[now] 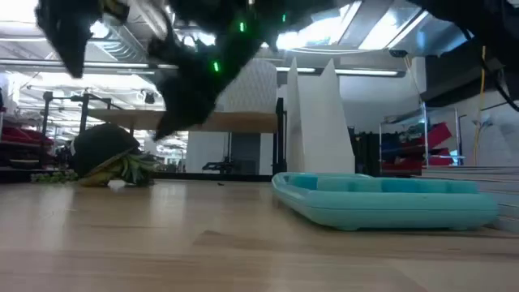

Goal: Stock shelves
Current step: Put the potted plant on the shelf

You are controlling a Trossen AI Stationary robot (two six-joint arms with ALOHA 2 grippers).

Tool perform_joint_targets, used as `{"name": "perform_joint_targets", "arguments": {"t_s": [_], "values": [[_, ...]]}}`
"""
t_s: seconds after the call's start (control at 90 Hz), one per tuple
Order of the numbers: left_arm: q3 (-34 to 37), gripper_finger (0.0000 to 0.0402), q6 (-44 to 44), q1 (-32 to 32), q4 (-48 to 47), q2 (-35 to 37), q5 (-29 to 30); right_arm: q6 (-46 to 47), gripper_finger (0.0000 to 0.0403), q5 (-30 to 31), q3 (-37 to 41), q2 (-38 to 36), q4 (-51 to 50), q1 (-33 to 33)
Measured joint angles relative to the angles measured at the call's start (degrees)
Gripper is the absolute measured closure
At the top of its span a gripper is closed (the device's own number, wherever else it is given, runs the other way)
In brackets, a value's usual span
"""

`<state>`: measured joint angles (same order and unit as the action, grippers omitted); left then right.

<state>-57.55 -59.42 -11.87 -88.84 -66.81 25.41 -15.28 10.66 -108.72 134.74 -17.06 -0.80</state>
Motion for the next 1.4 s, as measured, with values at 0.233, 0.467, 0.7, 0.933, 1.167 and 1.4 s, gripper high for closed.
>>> {"name": "perform_joint_targets", "arguments": {"t_s": [0.233, 0.467, 0.7, 0.933, 1.167, 1.4], "values": [[10.0, 0.0341, -1.1, 2.5, 7.4, -0.3, 3.3, 4.3, 0.0276, -4.5, 1.9, 2.5, 8.4, 3.3], [16.1, 0.0341, 4.0, 4.9, 20.1, -0.7, 3.3, 4.4, 0.0276, -2.3, 1.9, 6.8, 14.1, 3.6], [17.6, 0.0341, 10.3, 5.2, 26.9, -0.6, 3.3, 4.6, 0.0276, -4.0, 1.9, 8.9, 21.1, 3.8], [17.7, 0.0341, 9.0, 4.2, 29.0, -0.5, 2.8, 7.1, 0.0276, -6.5, 2.0, 8.9, 21.4, 3.1], [17.6, 0.0341, 4.3, -0.7, 30.0, -0.5, 1.2, 7.7, 0.0276, -4.7, 2.0, 8.0, 17.7, 0.9], [17.7, 0.0341, -2.4, -7.5, 33.2, -0.7, -1.2, 6.0, 0.0276, -0.9, 2.0, 4.4, 9.8, -2.7]]}}
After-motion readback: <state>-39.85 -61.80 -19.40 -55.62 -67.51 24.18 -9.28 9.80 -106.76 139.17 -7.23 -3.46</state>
